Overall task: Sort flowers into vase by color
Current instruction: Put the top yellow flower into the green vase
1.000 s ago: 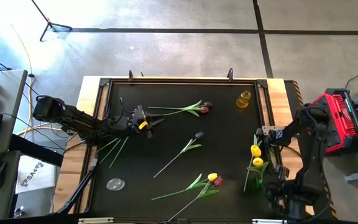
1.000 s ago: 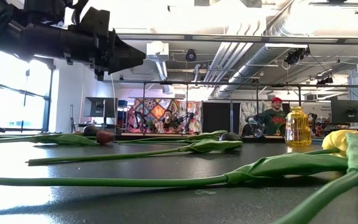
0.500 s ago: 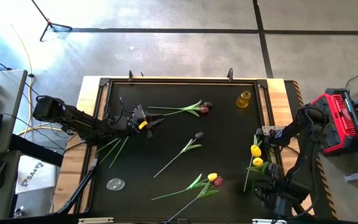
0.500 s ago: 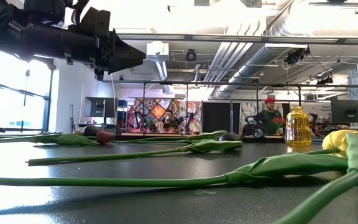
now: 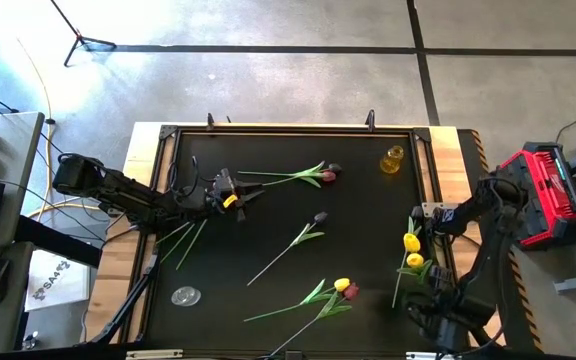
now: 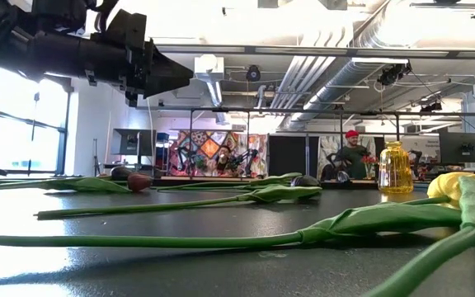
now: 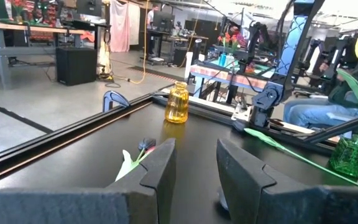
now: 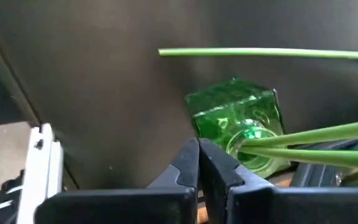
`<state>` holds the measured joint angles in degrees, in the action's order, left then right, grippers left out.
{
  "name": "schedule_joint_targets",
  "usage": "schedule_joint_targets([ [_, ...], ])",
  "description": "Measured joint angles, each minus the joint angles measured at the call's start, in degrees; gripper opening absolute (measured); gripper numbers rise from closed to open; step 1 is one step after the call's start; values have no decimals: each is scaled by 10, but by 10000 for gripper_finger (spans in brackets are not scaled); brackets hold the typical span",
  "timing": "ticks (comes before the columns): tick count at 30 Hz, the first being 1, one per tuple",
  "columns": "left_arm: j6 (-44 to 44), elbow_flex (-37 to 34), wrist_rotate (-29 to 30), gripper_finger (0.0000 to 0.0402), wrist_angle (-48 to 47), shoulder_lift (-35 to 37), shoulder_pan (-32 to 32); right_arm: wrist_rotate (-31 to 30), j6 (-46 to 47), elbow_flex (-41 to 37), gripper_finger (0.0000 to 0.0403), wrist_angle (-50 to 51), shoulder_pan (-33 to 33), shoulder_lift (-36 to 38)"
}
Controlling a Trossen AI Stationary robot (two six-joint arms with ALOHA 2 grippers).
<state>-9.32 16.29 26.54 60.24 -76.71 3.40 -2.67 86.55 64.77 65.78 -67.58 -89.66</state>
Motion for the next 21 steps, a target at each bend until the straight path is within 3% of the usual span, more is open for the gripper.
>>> schedule_joint_targets([
  [21, 6, 1, 0, 101, -1, 0, 0, 10, -76, 0, 0, 10, 46, -11],
])
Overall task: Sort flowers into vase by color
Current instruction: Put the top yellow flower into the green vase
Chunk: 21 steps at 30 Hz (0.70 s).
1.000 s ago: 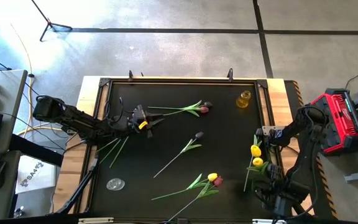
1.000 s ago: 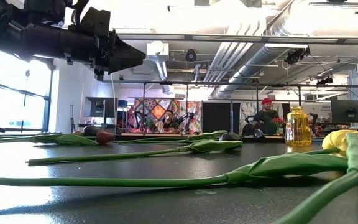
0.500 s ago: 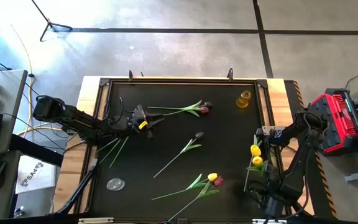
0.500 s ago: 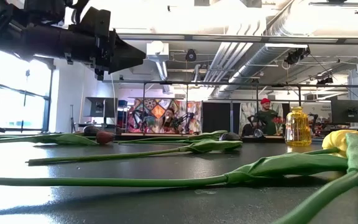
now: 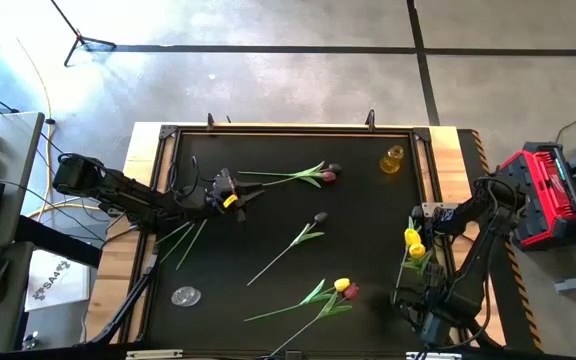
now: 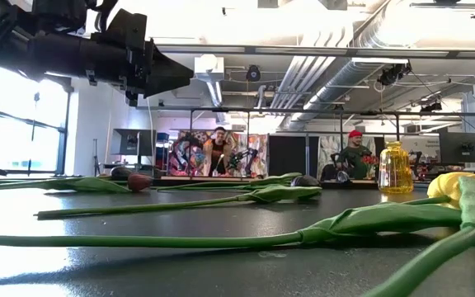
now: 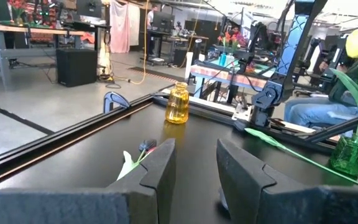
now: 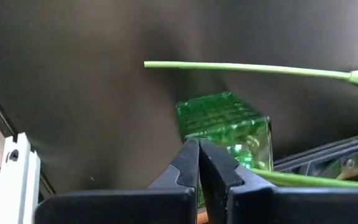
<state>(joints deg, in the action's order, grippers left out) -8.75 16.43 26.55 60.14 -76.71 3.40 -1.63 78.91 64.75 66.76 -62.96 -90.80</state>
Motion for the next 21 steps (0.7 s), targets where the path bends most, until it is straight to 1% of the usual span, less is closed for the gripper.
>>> schedule_joint_targets([
  [7, 0, 0, 0, 101, 0, 0, 0, -43, -20, 0, 0, 5, 8, 0],
  [13, -1, 2, -3, 101, -2, 0, 0, -46, -45, 0, 0, 6, 30, 0],
  [15, -1, 14, -24, 101, -15, 0, 1, -41, -50, 1, 0, 6, 35, 4],
  [17, -1, 42, -44, 101, -69, 1, 5, -40, -49, 1, 0, 6, 38, 13],
  [19, -1, 82, -49, 101, -170, 1, 14, -48, -41, 4, 0, 7, 38, 27],
  [21, -1, 126, -49, 101, -273, -1, 23, -69, -28, 9, 0, 2, 37, 42],
])
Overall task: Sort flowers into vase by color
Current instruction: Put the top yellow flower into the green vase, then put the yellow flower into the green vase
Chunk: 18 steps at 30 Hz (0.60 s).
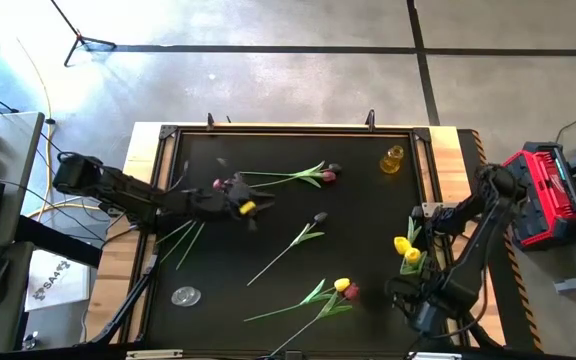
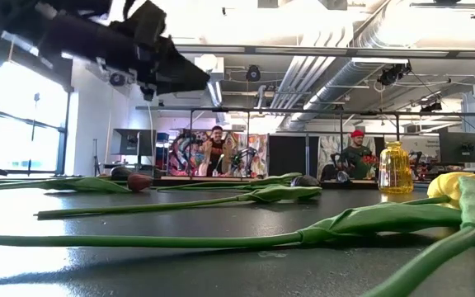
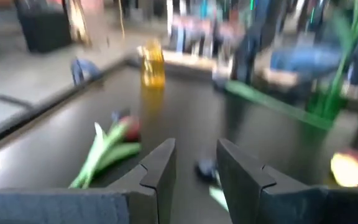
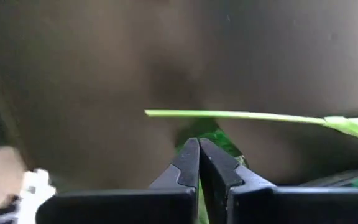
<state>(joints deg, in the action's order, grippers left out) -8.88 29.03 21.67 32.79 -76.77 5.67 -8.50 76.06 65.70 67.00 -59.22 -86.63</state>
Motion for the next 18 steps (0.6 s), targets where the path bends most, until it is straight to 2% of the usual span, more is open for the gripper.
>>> schedule_joint_targets([
  [3, 1, 50, 9, 101, -85, -8, 15, -21, 16, 12, 0, -8, -6, 19],
  [8, 20, 85, -7, 102, -86, -23, 39, -43, 6, 41, 0, -34, -23, 44],
  [12, 21, 112, -25, 102, -92, -53, 54, -87, -16, 80, 0, -35, -43, 57],
  [15, 21, 144, -51, 102, -108, -104, 66, -163, -46, 114, 0, -33, -58, 66],
  [18, 20, 178, -98, 102, -110, -166, 77, -283, -93, 141, 1, -31, -73, 76],
])
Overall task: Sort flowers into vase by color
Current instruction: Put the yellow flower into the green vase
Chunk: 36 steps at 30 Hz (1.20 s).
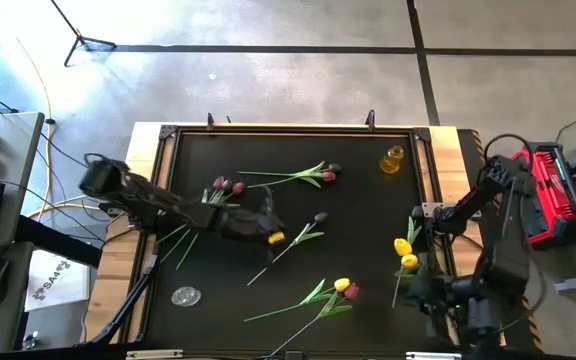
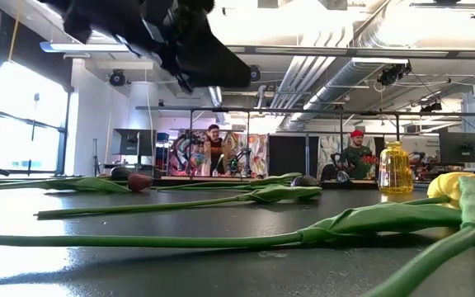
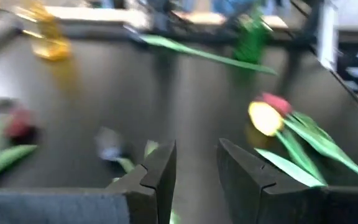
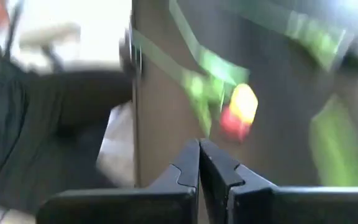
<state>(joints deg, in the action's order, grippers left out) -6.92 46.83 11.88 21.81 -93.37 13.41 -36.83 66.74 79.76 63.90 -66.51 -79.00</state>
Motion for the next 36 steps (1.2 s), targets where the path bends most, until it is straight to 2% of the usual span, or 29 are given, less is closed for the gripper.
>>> schedule_joint_targets([
  [5, -37, 59, -31, 107, -1, -93, 31, -182, -40, 24, 1, 16, -12, 15],
  [8, -67, 89, -23, 128, -5, -137, 51, -249, -39, 28, 1, 44, -10, 25],
  [13, -111, 141, -13, 186, -23, -199, 83, -333, -38, 27, 1, 66, -5, 26],
  [16, -115, 175, -16, 212, -51, -233, 107, -355, -38, 27, 1, 62, -1, 26],
  [20, -126, 219, -8, 220, -98, -269, 138, -360, -38, 27, 1, 44, -1, 26],
  [26, -170, 273, 64, 220, -166, -302, 163, -355, -38, 26, 1, 13, -6, 18],
  [29, -194, 283, 74, 221, -203, -304, 170, -354, -37, 26, 1, 9, -8, 9],
  [36, -219, 283, 81, 209, -215, -305, 187, -350, -38, 26, 1, 4, -12, -13],
])
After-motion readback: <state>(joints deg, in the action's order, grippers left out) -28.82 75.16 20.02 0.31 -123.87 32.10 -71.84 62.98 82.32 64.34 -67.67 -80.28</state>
